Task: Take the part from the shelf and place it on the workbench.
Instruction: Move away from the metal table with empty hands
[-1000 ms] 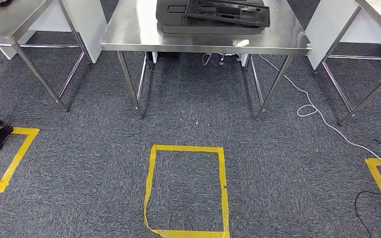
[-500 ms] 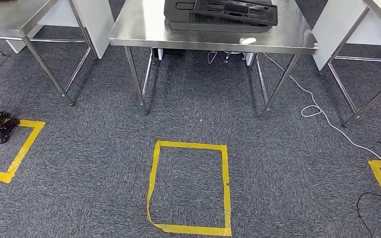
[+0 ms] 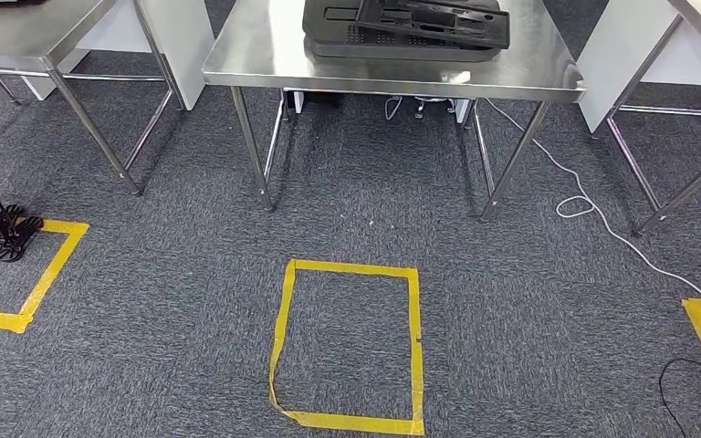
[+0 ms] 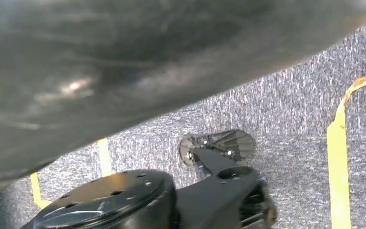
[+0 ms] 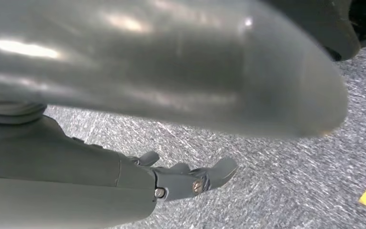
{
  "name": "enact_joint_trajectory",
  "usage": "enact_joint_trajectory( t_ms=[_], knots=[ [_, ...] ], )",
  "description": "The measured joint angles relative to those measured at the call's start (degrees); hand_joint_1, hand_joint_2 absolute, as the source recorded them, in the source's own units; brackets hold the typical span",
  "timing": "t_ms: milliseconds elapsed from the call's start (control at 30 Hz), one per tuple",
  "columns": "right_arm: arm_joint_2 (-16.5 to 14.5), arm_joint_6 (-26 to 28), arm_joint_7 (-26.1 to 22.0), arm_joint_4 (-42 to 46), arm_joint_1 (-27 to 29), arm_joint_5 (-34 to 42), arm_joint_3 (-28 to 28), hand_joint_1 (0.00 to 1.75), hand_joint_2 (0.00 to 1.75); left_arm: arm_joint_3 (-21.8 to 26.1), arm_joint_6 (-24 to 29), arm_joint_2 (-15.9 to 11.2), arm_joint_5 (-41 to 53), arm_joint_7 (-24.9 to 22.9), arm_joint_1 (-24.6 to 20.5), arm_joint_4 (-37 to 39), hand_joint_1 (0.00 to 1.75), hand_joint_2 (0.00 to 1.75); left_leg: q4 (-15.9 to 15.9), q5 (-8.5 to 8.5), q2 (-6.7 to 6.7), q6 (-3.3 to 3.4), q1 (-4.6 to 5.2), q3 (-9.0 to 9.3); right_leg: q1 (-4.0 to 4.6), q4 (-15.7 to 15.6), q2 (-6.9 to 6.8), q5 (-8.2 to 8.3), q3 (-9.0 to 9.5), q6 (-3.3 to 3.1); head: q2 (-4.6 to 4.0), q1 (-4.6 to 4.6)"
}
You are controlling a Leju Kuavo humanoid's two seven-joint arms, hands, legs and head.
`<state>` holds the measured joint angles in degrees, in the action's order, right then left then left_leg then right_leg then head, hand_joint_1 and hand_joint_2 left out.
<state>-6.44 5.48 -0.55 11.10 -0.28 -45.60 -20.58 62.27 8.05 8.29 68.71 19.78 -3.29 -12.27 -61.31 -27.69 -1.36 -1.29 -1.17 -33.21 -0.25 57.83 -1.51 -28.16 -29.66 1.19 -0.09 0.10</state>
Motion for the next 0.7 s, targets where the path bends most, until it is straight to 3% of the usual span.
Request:
enact_joint_trajectory(
  t_ms=[100, 167, 267, 333, 367, 433, 467, 533, 600, 633, 700],
  knots=[
    [0.01, 0.01, 0.0, -0.02, -0.03, -0.11, 0.09, 0.0, 0.0, 0.01, 0.05, 0.03, -0.02, -0.01, -0.08, 0.01, 0.0, 0.0, 1.22, 0.25, 0.48, 1.01, 0.37, -0.16, 0.15, 0.13, -0.63, -0.02, -0.5, 0.69, 0.0, 0.05],
    [0.0, 0.01, 0.0, -0.02, -0.04, -0.19, 0.17, 0.0, 0.0, 0.02, 0.16, -0.01, -0.03, -0.02, -0.02, 0.01, 0.0, 0.0, 1.39, 0.65, 1.04, 1.79, 0.26, -0.47, -0.02, 1.81, -0.3, -1.17, -1.44, 0.92, 0.0, 0.18],
    [-0.06, 0.01, 0.0, -0.03, -0.05, -0.28, 0.26, 0.0, 0.0, 0.02, 0.34, 0.01, -0.03, -0.02, -0.1, 0.01, 0.0, 0.0, 1.46, 1.15, 1.94, 2.65, 0.22, -1.22, -0.19, 11.58, 0.83, -5.77, -6.15, 0.61, 0.0, 0.35],
    [-0.08, 0.01, 0.0, -0.04, 0.02, -0.31, 0.28, 0.0, 0.0, 0.02, 0.36, 0.02, -0.03, -0.04, -0.08, 0.01, 0.0, 0.0, 1.46, 1.45, 2.8, 2.86, 0.29, -1.72, -0.24, 16.31, 1.09, -7.19, -8.38, 0.82, 0.0, 0.36],
    [-0.08, 0.01, 0.0, -0.05, 0.05, -0.32, 0.28, 0.0, 0.0, 0.02, 0.36, 0.02, -0.03, -0.05, -0.05, 0.01, 0.0, 0.0, 1.46, 1.63, 3.34, 2.84, 0.3, -1.89, -0.29, 15.67, 1.23, -6.66, -8.0, 1.17, 0.0, 0.36],
    [-0.04, 0.02, 0.0, -0.06, 0.05, -0.4, 0.28, 0.0, 0.0, 0.02, 0.37, 0.07, -0.07, -0.08, -0.05, 0.01, 0.0, 0.0, 1.46, 2.02, 4.57, 2.57, 0.26, -2.08, -0.46, 8.4, 2.5, -3.86, -4.05, 1.87, 0.0, 0.37],
    [-0.02, 0.03, 0.0, -0.06, 0.01, -0.48, 0.29, 0.0, 0.0, 0.02, 0.39, 0.09, -0.09, -0.1, -0.07, 0.01, 0.0, 0.0, 1.43, 2.22, 5.15, 2.33, 0.34, -2.15, -0.41, 4.5, 3.49, -2.63, -1.98, 1.91, 0.0, 0.36],
    [0.0, 0.03, 0.01, -0.08, -0.08, -0.68, 0.3, 0.0, 0.0, 0.03, 0.46, 0.12, -0.13, -0.13, -0.09, 0.01, 0.0, 0.0, 1.44, 2.61, 6.1, 1.73, 0.46, -2.3, -0.18, 0.25, 4.65, -1.41, 0.14, 1.4, 0.0, 0.31],
    [-0.01, 0.03, 0.08, -0.1, -0.17, -0.84, 0.34, 0.0, 0.0, 0.05, 0.51, 0.1, -0.14, -0.19, 0.01, 0.01, 0.0, 0.0, 1.7, 3.04, 6.95, 1.02, 0.44, -2.43, 0.07, -0.07, 3.79, -1.08, 0.16, 0.61, 0.0, 0.27],
    [0.0, 0.03, 0.12, -0.1, -0.21, -0.89, 0.37, 0.0, 0.0, 0.07, 0.51, 0.09, -0.14, -0.22, 0.09, 0.01, 0.0, 0.0, 1.56, 3.02, 6.85, 0.74, 0.4, -2.63, -0.02, -0.22, 3.2, -0.83, 0.31, 0.2, 0.0, 0.25],
    [0.02, 0.03, 0.17, -0.1, -0.18, -0.94, 0.41, 0.0, 0.0, 0.11, 0.51, 0.07, -0.14, -0.28, 0.17, 0.01, 0.0, 0.0, -1.21, 0.95, 4.94, 0.35, 0.46, -3.96, -0.29, -0.56, 1.91, -0.35, 0.51, -0.71, 0.0, 0.03]
  ],
)
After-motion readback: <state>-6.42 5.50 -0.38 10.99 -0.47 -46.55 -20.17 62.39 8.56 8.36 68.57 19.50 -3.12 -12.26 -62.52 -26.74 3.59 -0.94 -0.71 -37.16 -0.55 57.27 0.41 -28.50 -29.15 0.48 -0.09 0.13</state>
